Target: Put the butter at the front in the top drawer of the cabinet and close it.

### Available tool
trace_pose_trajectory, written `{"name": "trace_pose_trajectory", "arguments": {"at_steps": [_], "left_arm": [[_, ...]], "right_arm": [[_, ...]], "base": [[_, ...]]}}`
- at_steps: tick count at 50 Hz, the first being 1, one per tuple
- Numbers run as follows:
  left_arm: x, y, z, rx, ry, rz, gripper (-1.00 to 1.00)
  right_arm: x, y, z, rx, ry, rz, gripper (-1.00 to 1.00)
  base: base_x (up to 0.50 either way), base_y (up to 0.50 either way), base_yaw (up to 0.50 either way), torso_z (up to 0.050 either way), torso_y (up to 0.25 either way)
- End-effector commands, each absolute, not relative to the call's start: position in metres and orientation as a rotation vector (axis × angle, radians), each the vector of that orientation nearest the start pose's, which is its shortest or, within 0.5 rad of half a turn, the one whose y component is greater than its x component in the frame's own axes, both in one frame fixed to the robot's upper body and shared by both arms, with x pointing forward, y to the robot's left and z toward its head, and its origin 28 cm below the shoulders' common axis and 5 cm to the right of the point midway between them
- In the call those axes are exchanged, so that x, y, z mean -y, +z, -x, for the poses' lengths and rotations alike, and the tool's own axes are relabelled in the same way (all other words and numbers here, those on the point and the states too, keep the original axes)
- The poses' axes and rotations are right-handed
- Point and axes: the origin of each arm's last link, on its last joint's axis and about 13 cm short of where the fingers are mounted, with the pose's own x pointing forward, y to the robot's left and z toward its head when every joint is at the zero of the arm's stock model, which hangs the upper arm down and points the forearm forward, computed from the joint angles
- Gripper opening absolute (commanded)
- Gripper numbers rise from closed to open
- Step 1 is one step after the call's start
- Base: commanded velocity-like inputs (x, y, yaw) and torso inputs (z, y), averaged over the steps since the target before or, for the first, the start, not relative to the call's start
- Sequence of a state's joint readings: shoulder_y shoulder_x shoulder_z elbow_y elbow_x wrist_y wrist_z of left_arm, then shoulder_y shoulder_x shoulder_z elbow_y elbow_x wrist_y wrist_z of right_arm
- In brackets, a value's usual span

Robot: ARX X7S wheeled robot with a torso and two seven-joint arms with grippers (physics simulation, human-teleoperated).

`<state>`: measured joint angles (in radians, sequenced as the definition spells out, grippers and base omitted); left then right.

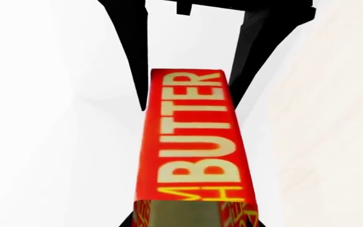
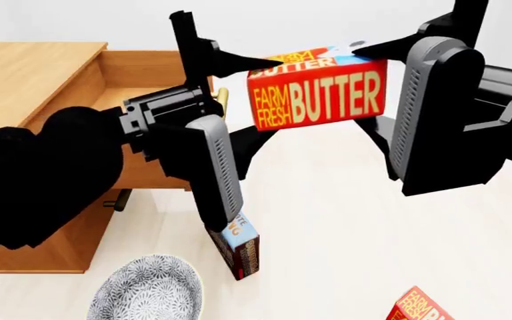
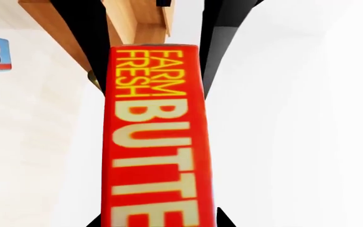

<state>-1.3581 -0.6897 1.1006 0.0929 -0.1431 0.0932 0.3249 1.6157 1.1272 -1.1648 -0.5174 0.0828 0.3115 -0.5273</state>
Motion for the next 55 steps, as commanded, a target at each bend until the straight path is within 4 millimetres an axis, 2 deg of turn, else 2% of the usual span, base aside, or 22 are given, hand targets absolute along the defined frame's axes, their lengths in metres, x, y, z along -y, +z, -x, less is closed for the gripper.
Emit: {"name": "trace_pose_trajectory", "arguments": {"at_steps": [1, 3, 4, 13, 27, 36, 46, 55], "left_arm": [[-0.210, 0.310, -0.319, 0.784, -0.867, -1.146, -1.00], [-0.210, 0.310, -0.319, 0.787, -0.865, -1.144, -1.00], [-0.210, 0.310, -0.319, 0.788, -0.865, -1.144, -1.00], [-0.220, 0.314, -0.324, 0.798, -0.829, -1.148, -1.00], [-0.255, 0.320, -0.330, 0.726, -0.716, -1.167, -1.00], [-0.269, 0.326, -0.334, 0.702, -0.662, -1.167, -1.00], [-0.282, 0.329, -0.340, 0.500, -0.535, -0.991, -1.00], [-0.285, 0.335, -0.344, 0.351, -0.463, -0.786, -1.00]], "right_arm": [[0.179, 0.379, -0.239, 0.503, 0.525, 1.614, -1.00], [0.179, 0.378, -0.239, 0.490, 0.523, 1.608, -1.00], [0.179, 0.378, -0.239, 0.485, 0.521, 1.604, 1.00], [0.186, 0.375, -0.234, 0.449, 0.505, 1.607, 1.00], [0.211, 0.367, -0.225, 0.337, 0.426, 1.606, 1.00], [0.219, 0.365, -0.221, 0.303, 0.393, 1.604, 1.00], [0.218, 0.354, -0.222, 0.289, 0.389, 1.579, 1.00], [0.213, 0.337, -0.224, 0.286, 0.410, 1.527, 1.00]], "base": [[0.00, 0.00, 0.00, 0.000, 0.000], [0.00, 0.00, 0.00, 0.000, 0.000], [0.00, 0.00, 0.00, 0.000, 0.000], [0.00, 0.00, 0.00, 0.001, 0.001], [0.00, 0.00, 0.00, 0.000, 0.001], [0.00, 0.00, 0.00, 0.001, 0.001], [0.00, 0.00, 0.00, 0.000, 0.001], [0.00, 0.00, 0.00, 0.001, 0.001]]}}
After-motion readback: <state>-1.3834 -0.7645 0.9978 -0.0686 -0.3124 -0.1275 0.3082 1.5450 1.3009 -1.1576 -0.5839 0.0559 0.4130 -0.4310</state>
